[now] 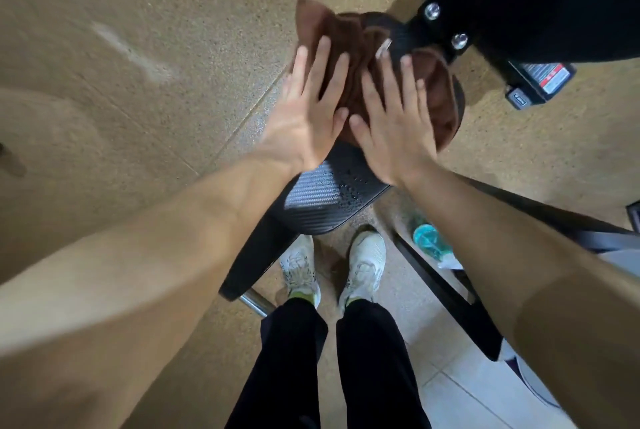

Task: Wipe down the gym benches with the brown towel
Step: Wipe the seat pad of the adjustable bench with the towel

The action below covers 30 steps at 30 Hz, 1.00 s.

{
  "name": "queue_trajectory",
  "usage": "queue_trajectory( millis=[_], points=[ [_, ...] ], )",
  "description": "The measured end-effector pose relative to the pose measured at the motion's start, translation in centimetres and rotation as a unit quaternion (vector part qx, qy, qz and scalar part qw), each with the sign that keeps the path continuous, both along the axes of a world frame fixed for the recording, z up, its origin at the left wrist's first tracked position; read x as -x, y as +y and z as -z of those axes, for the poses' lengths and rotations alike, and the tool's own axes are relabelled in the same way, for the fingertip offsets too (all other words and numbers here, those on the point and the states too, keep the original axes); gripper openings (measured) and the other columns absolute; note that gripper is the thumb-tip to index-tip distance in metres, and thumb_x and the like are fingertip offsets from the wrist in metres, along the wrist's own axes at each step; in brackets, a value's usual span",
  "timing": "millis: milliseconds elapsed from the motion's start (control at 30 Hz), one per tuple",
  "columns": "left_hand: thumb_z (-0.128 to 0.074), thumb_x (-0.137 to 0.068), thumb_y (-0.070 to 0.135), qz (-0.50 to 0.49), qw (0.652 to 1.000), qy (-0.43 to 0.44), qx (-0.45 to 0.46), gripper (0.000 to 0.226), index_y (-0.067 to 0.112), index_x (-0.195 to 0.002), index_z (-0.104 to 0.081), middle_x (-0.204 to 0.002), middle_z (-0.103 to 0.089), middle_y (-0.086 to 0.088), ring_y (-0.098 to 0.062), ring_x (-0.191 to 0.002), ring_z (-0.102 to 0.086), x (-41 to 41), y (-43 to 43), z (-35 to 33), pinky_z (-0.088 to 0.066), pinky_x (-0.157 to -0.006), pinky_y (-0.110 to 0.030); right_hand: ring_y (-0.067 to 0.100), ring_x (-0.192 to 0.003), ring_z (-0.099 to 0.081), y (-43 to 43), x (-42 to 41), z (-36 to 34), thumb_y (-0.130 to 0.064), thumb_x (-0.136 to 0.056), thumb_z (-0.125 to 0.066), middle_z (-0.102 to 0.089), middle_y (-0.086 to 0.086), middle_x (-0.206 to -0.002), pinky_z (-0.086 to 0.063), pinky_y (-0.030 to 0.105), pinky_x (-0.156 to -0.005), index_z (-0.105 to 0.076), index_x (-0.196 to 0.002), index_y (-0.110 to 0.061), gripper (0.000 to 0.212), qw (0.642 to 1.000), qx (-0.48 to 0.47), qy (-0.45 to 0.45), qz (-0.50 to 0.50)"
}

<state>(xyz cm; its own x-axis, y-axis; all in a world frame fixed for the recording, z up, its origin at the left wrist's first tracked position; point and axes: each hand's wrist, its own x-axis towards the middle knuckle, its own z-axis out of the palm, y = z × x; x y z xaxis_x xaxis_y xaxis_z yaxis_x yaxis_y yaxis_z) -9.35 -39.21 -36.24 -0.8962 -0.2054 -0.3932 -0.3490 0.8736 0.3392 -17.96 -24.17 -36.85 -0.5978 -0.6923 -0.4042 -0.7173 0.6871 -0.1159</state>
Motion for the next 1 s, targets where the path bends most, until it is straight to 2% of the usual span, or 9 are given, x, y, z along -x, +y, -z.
queue_trajectory(
  millis=[133, 233, 333, 400, 567, 700, 800, 900, 1000],
  points=[
    [-0.027, -0.105, 0.041, 0.008, 0.996, -0.089, 0.028, 0.068, 0.018, -0.157, 0.012, -0.161, 0.028, -0.010, -0.034, -0.150, 0.019, -3.8, 0.0, -1.2, -0.002, -0.123, -0.048, 0.033, -0.153, 0.013, 0.7, -2.5, -0.6, -0.055, -0.102, -0.017, 0.014, 0.006, -0.167, -0.007, 0.053, -0.123, -0.005, -0.159, -0.021, 0.067, 0.996, -0.023, -0.025, -0.077],
    [-0.031, -0.103, 0.043, 0.004, 0.997, -0.070, 0.031, 0.073, 0.013, -0.157, 0.008, -0.163, 0.020, -0.014, -0.035, -0.151, 0.013, -0.3, -1.5, -1.1, -0.003, -0.124, -0.049, 0.032, -0.153, 0.015, -0.8, 2.7, -0.4, -0.062, -0.101, -0.014, 0.016, 0.007, -0.167, -0.005, 0.051, -0.122, -0.001, -0.159, -0.024, 0.070, 0.991, -0.031, -0.009, -0.132],
    [-0.031, -0.102, 0.038, 0.022, 0.996, -0.028, 0.082, 0.071, 0.005, -0.157, 0.001, -0.165, 0.013, -0.014, -0.033, -0.152, 0.010, 4.5, -1.8, 0.2, -0.006, -0.124, -0.049, 0.032, -0.153, 0.012, -1.5, 6.5, 0.0, -0.061, -0.102, -0.019, 0.016, 0.009, -0.166, -0.005, 0.051, -0.123, -0.001, -0.159, -0.028, 0.068, 0.998, -0.013, -0.005, -0.063],
    [-0.029, -0.101, 0.034, 0.024, 0.995, -0.017, 0.090, 0.070, 0.002, -0.156, 0.000, -0.165, 0.010, -0.013, -0.032, -0.153, 0.005, 5.3, -0.9, 0.6, -0.012, -0.123, -0.048, 0.032, -0.153, 0.012, -1.1, 5.6, 0.2, -0.055, -0.103, -0.019, 0.015, 0.010, -0.166, -0.003, 0.050, -0.124, 0.000, -0.159, -0.027, 0.065, 1.000, 0.004, -0.002, -0.020],
    [-0.031, -0.101, 0.034, 0.063, 0.996, 0.003, 0.070, 0.068, 0.004, -0.157, -0.007, -0.166, 0.001, -0.015, -0.032, -0.153, -0.002, -2.6, 1.7, -0.5, -0.011, -0.124, -0.047, 0.035, -0.153, 0.008, 2.3, -2.9, 0.0, -0.050, -0.102, -0.018, 0.011, 0.016, -0.166, -0.007, 0.050, -0.124, -0.010, -0.159, -0.016, 0.067, 1.000, 0.001, -0.002, -0.007],
    [-0.030, -0.104, 0.035, -0.004, 0.998, -0.041, 0.050, 0.067, 0.005, -0.157, -0.003, -0.165, 0.009, -0.012, -0.028, -0.153, 0.005, -12.4, 4.3, -2.1, -0.009, -0.124, -0.046, 0.035, -0.152, 0.014, 2.9, -10.7, -0.8, -0.054, -0.101, -0.015, 0.017, 0.014, -0.163, 0.002, 0.049, -0.123, -0.004, -0.158, -0.014, 0.071, 0.997, 0.005, -0.049, -0.066],
    [-0.033, -0.103, 0.033, -0.066, 0.994, -0.069, 0.051, 0.068, 0.008, -0.157, -0.001, -0.166, 0.008, -0.011, -0.028, -0.153, 0.003, -15.6, 5.1, -2.4, -0.014, -0.123, -0.048, 0.035, -0.154, 0.001, 2.6, -14.0, -1.0, -0.048, -0.103, -0.029, 0.000, 0.013, -0.167, -0.007, 0.050, -0.125, -0.012, -0.159, -0.014, 0.068, 0.995, 0.039, -0.066, -0.071],
    [-0.026, -0.102, 0.036, -0.074, 0.994, -0.061, 0.043, 0.069, 0.006, -0.155, 0.008, -0.165, 0.008, -0.012, -0.029, -0.153, 0.007, -14.3, 5.1, -2.0, -0.010, -0.123, -0.047, 0.031, -0.154, -0.006, 2.9, -11.1, -0.3, -0.048, -0.102, -0.031, -0.007, 0.010, -0.168, -0.018, 0.049, -0.123, -0.020, -0.158, -0.015, 0.066, 0.981, 0.057, -0.067, -0.172],
    [-0.020, -0.102, 0.041, -0.082, 0.993, -0.060, 0.059, 0.071, 0.003, -0.154, 0.010, -0.165, 0.009, -0.015, -0.032, -0.153, 0.008, -10.3, 4.7, -1.0, -0.006, -0.124, -0.047, 0.029, -0.154, 0.002, 2.3, -4.9, 0.5, -0.054, -0.100, -0.022, 0.000, 0.009, -0.168, -0.010, 0.048, -0.124, -0.011, -0.159, -0.020, 0.069, 0.966, 0.038, -0.028, -0.252]
  ],
)
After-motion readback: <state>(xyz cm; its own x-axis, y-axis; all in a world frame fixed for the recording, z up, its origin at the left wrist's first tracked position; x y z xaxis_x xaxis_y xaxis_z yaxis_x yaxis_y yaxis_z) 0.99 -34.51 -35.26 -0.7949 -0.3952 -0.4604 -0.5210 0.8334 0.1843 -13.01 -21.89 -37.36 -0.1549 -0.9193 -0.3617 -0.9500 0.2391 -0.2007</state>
